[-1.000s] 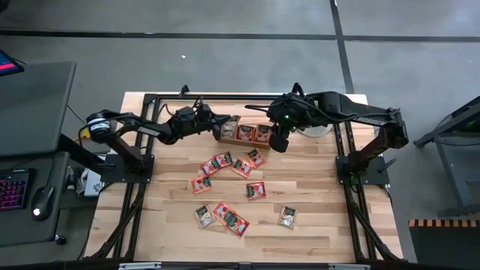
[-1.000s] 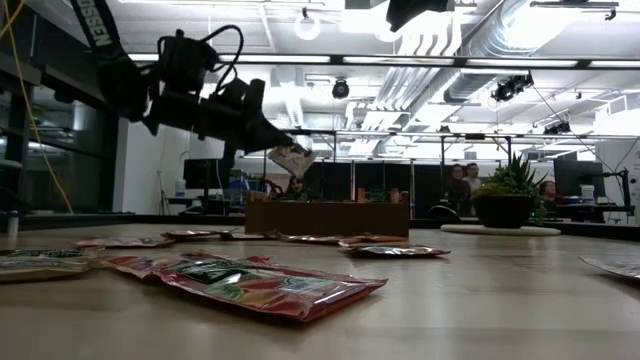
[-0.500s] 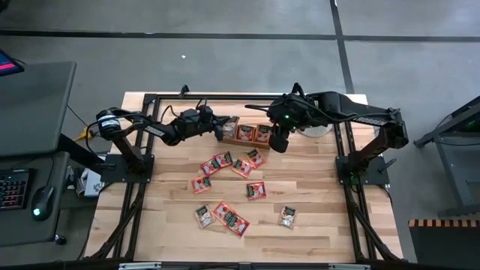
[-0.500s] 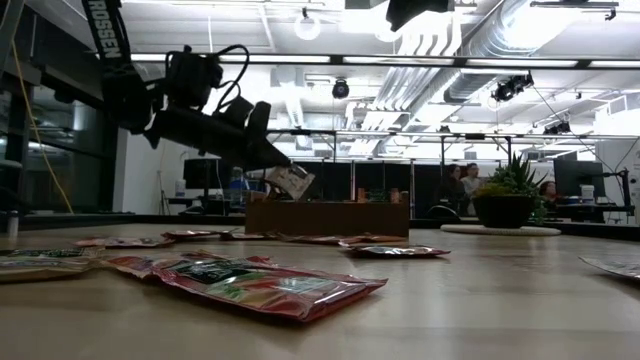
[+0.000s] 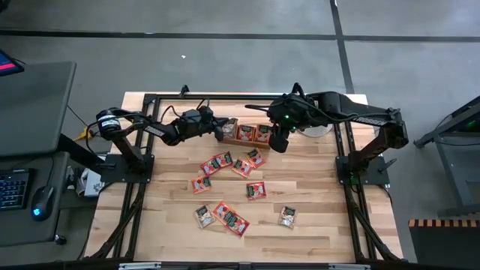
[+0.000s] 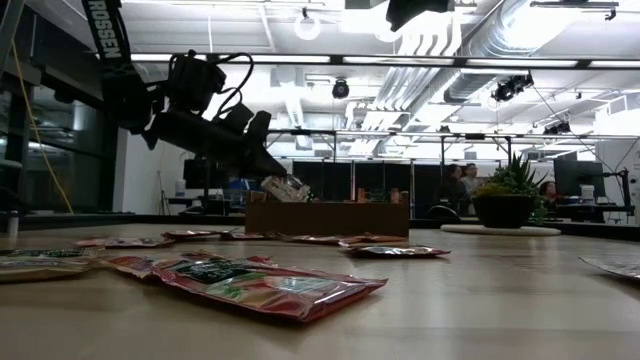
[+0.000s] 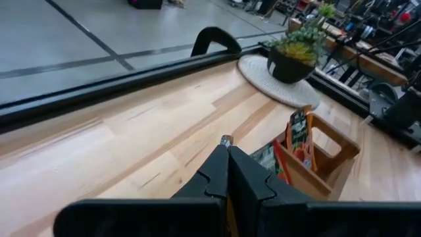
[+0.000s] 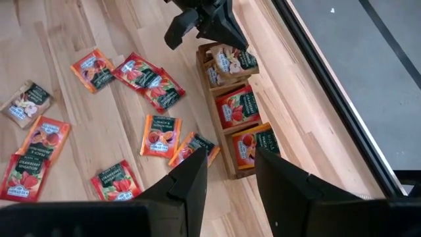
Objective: Pick & Place Tea
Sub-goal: Put the brown tea bag into the left section of the wooden organizer
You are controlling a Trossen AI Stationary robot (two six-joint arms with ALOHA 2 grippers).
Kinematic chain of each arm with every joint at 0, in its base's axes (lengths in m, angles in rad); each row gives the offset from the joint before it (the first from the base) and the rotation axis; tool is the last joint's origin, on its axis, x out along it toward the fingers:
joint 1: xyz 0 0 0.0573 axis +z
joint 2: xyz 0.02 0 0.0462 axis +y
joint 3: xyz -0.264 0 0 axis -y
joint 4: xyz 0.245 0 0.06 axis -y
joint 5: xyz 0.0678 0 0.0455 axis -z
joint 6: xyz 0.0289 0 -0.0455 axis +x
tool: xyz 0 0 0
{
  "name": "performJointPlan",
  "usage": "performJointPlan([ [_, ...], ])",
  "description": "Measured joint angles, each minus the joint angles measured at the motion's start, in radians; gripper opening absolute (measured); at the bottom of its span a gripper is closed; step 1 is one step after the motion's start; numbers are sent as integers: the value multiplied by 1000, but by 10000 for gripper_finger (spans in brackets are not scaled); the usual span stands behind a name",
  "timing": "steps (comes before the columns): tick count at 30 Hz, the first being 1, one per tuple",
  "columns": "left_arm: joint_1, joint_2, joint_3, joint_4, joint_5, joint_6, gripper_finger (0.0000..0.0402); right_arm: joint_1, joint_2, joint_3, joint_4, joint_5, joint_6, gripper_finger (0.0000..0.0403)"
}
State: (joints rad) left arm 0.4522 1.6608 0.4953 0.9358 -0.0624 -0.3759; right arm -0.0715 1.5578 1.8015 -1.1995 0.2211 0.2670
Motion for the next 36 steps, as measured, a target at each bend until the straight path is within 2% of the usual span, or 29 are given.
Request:
performJointPlan([
  [6, 0, 0, 0, 4, 0, 18, 17, 0, 0, 0, 0, 0, -5, 124],
  [16, 0, 0, 1, 9, -7, 38, 106, 0, 0, 0, 0, 0, -6, 124],
  [23, 0, 0, 9, 149, -8, 36, 128, 0, 0, 0, 0, 0, -5, 124],
  [31, 0, -4, 71, 146, 202, -93, 129, 0, 0, 0, -3, -51, -2, 124],
  [36, 25, -64, 85, 124, 310, -185, 129, 0, 1, 0, -34, -72, -5, 124],
])
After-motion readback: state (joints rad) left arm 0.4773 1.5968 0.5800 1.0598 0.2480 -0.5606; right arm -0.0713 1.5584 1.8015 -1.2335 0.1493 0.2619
